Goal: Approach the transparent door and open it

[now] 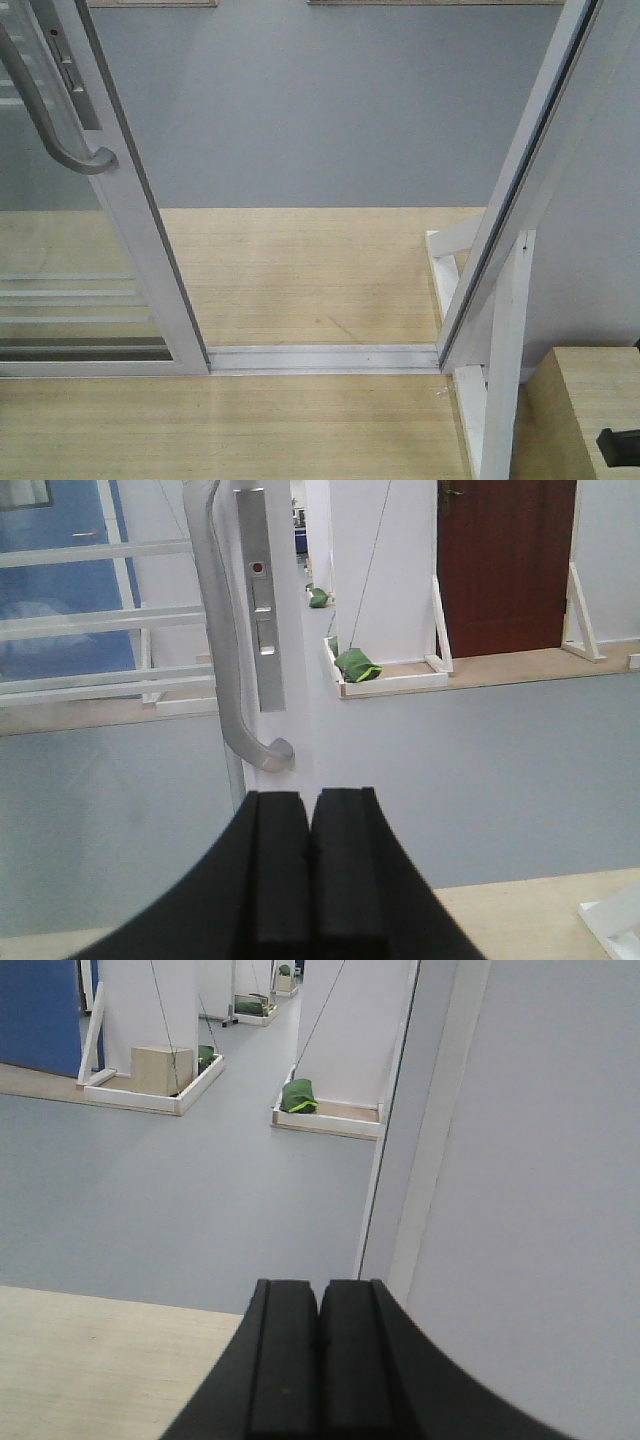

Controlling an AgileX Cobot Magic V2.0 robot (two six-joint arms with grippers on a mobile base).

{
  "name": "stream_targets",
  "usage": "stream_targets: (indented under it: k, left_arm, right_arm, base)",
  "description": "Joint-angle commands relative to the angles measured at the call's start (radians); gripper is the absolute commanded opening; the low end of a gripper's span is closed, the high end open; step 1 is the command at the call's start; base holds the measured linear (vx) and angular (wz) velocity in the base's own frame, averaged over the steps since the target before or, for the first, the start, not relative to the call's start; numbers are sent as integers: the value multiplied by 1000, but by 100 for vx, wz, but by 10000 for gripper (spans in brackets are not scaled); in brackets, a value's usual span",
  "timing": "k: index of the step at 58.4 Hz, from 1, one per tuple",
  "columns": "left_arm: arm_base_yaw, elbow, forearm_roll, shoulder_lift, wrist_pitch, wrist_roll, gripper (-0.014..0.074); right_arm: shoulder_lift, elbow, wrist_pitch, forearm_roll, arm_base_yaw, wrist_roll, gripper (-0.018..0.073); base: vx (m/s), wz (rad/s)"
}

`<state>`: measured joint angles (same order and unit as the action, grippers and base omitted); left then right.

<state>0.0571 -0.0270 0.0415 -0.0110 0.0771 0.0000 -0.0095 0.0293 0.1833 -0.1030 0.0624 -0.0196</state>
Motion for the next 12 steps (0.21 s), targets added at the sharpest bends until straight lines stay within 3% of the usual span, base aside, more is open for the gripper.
stream_targets:
  k: [1,12]
  left_arm:
    - [-4,-30,-8,-12,-83,-10,-6]
    - [-4,-30,-8,-12,-83,-10,-6]
  right_arm:
    - [-14,15,-90,-7,0,1,-8]
    - [-14,15,-90,-7,0,1,-8]
  base:
    - [0,0]
    - [0,0]
